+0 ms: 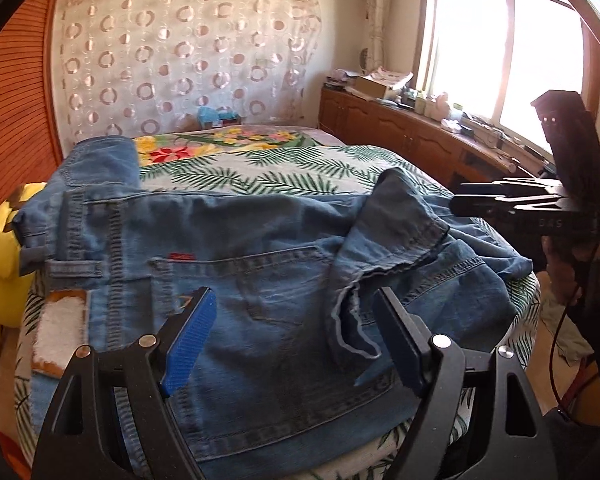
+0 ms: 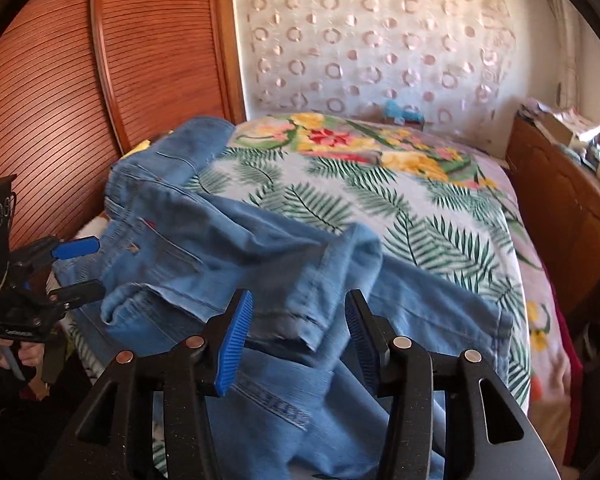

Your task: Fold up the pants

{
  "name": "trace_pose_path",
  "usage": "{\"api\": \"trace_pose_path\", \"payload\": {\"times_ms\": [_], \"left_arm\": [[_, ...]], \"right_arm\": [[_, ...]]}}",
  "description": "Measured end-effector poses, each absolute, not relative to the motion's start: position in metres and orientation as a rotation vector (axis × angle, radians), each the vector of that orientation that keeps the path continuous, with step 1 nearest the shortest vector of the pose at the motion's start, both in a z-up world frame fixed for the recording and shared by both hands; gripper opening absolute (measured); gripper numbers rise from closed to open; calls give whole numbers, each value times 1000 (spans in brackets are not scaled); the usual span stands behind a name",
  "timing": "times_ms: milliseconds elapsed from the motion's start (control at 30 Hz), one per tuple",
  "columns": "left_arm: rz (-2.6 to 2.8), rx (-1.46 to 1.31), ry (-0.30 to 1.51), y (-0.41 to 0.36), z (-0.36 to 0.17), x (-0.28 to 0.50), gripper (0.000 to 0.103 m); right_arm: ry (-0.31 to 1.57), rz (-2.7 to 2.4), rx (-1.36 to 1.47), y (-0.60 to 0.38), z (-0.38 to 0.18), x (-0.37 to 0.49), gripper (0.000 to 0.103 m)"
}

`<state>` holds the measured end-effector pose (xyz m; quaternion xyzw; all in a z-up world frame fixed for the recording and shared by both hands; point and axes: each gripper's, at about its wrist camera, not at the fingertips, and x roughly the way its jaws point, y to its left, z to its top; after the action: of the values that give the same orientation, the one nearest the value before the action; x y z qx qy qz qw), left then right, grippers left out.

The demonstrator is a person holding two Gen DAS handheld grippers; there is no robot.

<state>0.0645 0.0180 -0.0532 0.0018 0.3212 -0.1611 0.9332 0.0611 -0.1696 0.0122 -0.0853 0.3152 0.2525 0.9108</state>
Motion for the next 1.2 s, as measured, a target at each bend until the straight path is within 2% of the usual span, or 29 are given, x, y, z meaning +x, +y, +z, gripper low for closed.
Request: {"api": "trace_pose_path", "payload": {"times_ms": [100, 167, 200, 233, 300, 367, 400, 433, 467, 533, 567, 900, 1200], "left_arm": [[-377, 15, 671, 7, -58, 70, 80], [-395, 19, 688, 2, -62, 74, 68], [-404, 24, 699, -1, -65, 76, 60], [-414, 24, 709, -3, -68, 77, 47], [-439, 10, 727, -3, -73, 79, 35], [-441, -3, 738, -1, -76, 81, 29], [-449, -13, 743, 0, -77, 81, 17], [-456, -20, 747, 1, -76, 82, 14], [-462, -25, 744, 1, -76, 81, 11], [-477, -29, 726, 1, -70, 77, 9], [-487, -34, 715, 2, -64, 73, 9], [-462, -48, 504, 44, 29, 23, 9], [-335, -43, 440, 102, 60, 4, 9]], "right_arm": [[666, 525, -152, -166, 13, 67, 50], [675, 535, -140, -164, 14, 70, 50], [678, 537, -138, -161, 13, 72, 50], [684, 537, -136, -159, 12, 75, 50], [707, 541, -120, -158, 8, 82, 50], [735, 561, -101, -156, 5, 86, 50], [748, 575, -96, -153, 4, 87, 50], [753, 577, -93, -152, 2, 92, 50], [758, 579, -92, -153, 0, 95, 40], [765, 608, -82, -152, 2, 96, 20], [760, 626, -76, -153, 4, 98, 17], [550, 755, -94, -129, 86, 72, 14], [401, 865, -148, -75, 149, 40, 13]]}}
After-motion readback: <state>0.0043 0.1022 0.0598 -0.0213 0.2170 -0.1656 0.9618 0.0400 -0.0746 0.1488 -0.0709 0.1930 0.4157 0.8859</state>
